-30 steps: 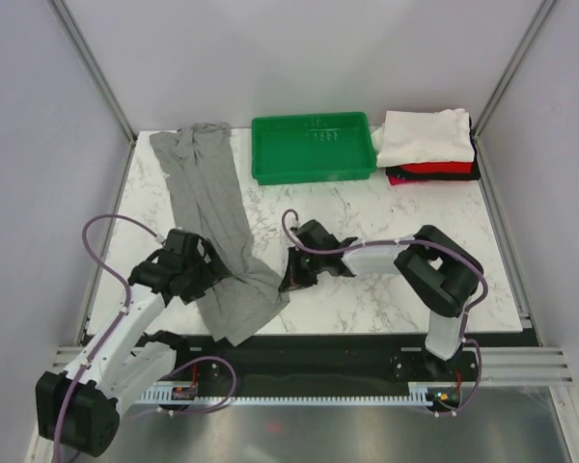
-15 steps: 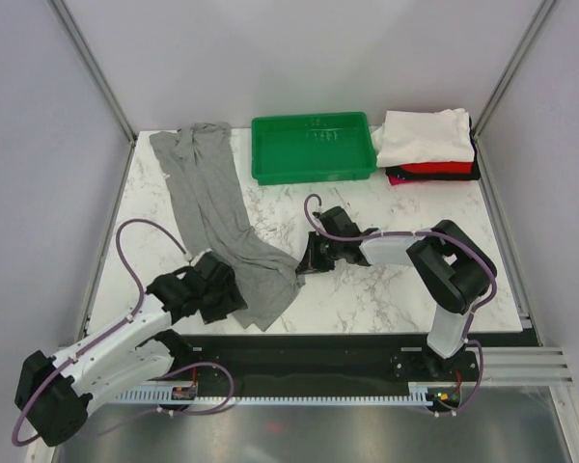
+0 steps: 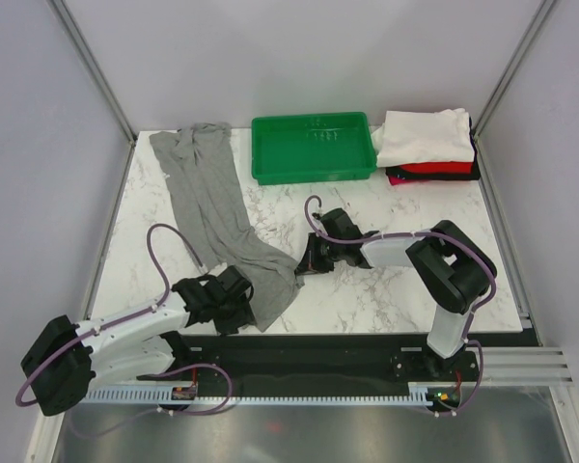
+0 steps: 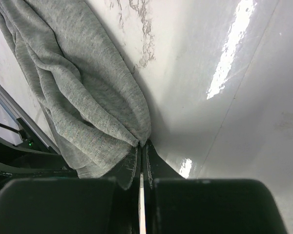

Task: Fold and stack the t-shirts
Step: Fold the tshirt

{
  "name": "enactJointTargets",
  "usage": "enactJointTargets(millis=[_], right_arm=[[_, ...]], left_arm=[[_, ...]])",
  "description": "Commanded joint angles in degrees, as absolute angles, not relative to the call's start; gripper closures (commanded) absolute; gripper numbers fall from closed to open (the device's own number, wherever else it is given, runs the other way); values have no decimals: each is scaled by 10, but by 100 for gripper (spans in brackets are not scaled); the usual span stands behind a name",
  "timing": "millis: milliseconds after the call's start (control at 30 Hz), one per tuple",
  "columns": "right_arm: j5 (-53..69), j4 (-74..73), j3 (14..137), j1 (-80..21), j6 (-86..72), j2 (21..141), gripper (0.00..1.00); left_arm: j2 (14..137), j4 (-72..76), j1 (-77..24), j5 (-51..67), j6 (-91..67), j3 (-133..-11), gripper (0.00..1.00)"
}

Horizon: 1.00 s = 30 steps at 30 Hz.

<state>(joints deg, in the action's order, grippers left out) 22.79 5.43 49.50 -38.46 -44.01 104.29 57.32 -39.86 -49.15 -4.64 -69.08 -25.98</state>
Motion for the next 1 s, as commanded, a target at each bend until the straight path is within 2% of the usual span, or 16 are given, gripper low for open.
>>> enactJointTargets(millis=[0,167,300,367,567,767,867,967], right_arm=[[207,18,464,-389,-409,1063,100],[211,28,459,-389,-408,1064,100],[216,34,459,-388,-409,1070,100],[218,35,460,-389,-408,1072,100],[220,37,459,-389,-408,1073,100],[222,40,460,-389,-409,1078,100],[224,42,461,-388,-408,1082,100],[227,44,461,-389,-409,1085,100]], left_arm=[[579,-363,-500,-80,-730,-257,43],[522,-363,-501,-108,-736,-251,43],[498,-367,-500,-124,-740,-243,31],[497,-369,-501,-131,-744,-241,30],[512,-368,-502,-116,-755,-229,31],[447,-374,-518,-138,-766,-229,32],[475,-370,-518,-138,-769,-221,31],[502,-350,-517,-143,-766,-217,34]])
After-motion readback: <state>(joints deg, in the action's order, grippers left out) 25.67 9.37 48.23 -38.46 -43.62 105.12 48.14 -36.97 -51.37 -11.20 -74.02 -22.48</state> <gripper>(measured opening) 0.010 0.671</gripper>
